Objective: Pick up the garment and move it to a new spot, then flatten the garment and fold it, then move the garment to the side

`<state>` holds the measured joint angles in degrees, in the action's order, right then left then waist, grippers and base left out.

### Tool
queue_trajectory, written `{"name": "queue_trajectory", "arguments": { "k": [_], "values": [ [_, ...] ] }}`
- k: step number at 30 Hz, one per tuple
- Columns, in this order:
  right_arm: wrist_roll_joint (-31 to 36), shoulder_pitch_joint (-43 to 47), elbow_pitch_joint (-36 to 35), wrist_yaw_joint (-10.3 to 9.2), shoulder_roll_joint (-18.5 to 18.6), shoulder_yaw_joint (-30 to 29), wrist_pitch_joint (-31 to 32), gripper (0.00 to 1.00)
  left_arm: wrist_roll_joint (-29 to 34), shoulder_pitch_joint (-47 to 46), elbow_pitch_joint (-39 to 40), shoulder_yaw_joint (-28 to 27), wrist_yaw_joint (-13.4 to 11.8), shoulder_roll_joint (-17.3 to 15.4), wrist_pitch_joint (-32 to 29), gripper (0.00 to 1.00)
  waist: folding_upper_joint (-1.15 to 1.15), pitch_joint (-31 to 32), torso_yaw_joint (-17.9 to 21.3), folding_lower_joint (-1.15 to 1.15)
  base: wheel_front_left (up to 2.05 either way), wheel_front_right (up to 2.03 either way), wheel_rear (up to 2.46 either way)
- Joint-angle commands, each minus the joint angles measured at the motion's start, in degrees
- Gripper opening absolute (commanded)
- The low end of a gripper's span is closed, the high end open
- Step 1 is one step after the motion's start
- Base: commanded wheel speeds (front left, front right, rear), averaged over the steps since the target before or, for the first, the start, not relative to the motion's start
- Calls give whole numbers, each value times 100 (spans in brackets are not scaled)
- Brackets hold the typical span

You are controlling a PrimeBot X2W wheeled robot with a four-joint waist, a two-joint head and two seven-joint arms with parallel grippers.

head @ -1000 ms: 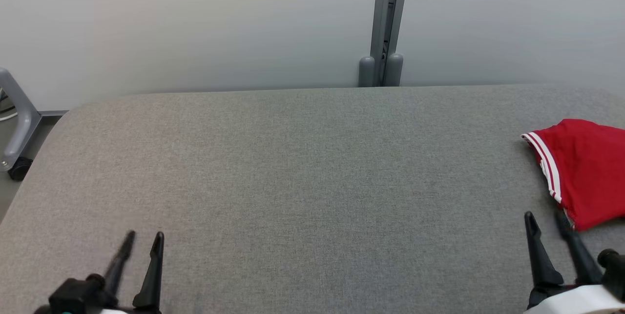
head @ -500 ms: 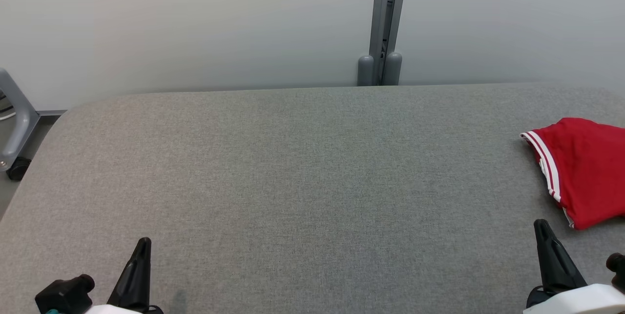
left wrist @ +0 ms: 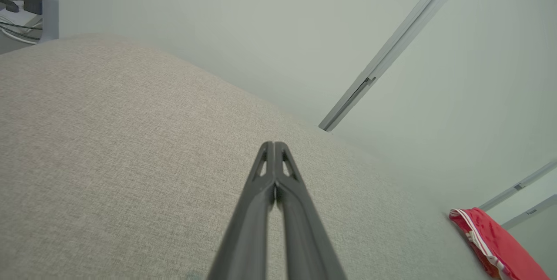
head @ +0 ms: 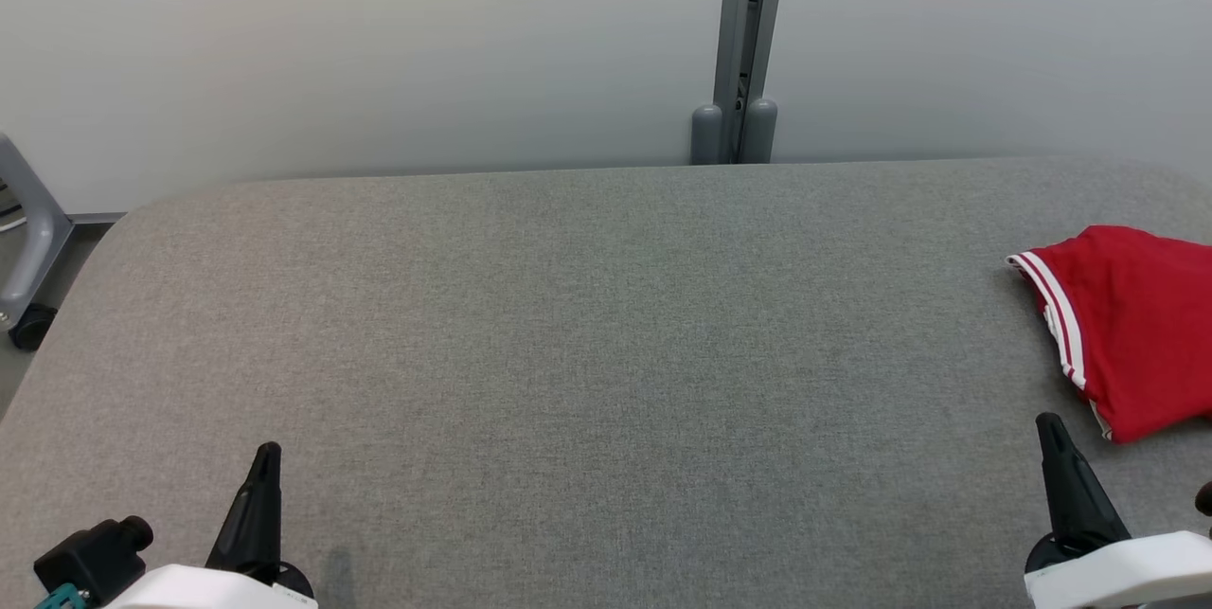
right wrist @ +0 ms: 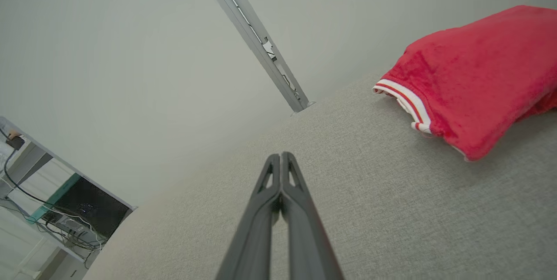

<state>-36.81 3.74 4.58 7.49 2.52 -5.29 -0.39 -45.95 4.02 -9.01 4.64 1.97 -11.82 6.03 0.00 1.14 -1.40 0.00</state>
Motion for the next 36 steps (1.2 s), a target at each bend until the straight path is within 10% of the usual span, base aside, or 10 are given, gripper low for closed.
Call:
{"name": "queue_trajectory", "arguments": {
  "k": [1, 36],
  "values": [
    [-203, -167, -39, 0, 50, -34, 38, 0, -159, -196, 48, -82, 40, -24, -33, 0, 0, -1, 2, 0, 0, 0, 0],
    [-2703, -580, 420, 1, 54, -82, 345, 0, -2256, -611, -205, -572, 286, 397, -600, 0, 0, -49, 52, 0, 0, 0, 0]
  ]
}}
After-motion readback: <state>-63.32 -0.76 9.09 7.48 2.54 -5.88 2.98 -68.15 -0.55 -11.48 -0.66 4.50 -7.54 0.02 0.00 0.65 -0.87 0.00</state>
